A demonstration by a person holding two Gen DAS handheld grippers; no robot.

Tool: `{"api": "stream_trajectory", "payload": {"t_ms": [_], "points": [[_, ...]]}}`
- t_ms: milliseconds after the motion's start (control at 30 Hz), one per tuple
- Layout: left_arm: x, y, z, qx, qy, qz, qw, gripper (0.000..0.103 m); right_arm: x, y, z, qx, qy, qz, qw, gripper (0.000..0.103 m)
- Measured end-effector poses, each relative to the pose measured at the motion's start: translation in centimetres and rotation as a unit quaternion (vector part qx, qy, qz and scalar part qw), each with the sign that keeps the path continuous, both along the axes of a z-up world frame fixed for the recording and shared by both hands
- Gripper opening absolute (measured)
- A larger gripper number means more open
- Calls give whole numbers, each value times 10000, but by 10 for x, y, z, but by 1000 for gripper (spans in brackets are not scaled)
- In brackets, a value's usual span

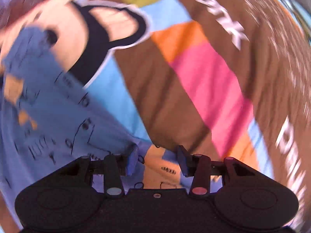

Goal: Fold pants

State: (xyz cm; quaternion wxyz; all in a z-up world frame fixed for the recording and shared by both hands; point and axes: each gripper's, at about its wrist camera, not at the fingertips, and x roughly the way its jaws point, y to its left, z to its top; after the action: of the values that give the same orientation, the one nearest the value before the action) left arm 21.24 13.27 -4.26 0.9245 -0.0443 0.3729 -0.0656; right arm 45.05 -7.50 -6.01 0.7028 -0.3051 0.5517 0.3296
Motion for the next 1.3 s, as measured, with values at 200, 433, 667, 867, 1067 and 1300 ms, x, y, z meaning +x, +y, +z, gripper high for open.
{"api": "stream_trajectory", "payload": {"t_ms": [200, 433, 667, 867, 1067, 1300], "points": [[1, 1, 0, -72, 6, 35, 10000, 1, 2, -30, -1, 689, -7, -285, 9972, 46], [4, 1, -1, -111, 14, 58, 9999, 1, -26, -39, -2, 1273, -413, -476, 9899, 26], [3, -2, 0, 16, -45, 83, 10000, 1, -59, -44, 4, 1465, -1159, -818, 9790, 5], [1, 3, 7, -105, -94, 197, 9997, 1, -89, -47, 16, 1234, -1750, -888, 9728, 0], [-7, 7, 13, 32, -273, 140, 9995, 1, -132, -61, 50, 1482, -2411, -1187, 9517, 0], [-17, 12, 16, 97, -406, 25, 9991, 1, -235, -85, 69, 1931, -2883, -1558, 9248, 0]]}}
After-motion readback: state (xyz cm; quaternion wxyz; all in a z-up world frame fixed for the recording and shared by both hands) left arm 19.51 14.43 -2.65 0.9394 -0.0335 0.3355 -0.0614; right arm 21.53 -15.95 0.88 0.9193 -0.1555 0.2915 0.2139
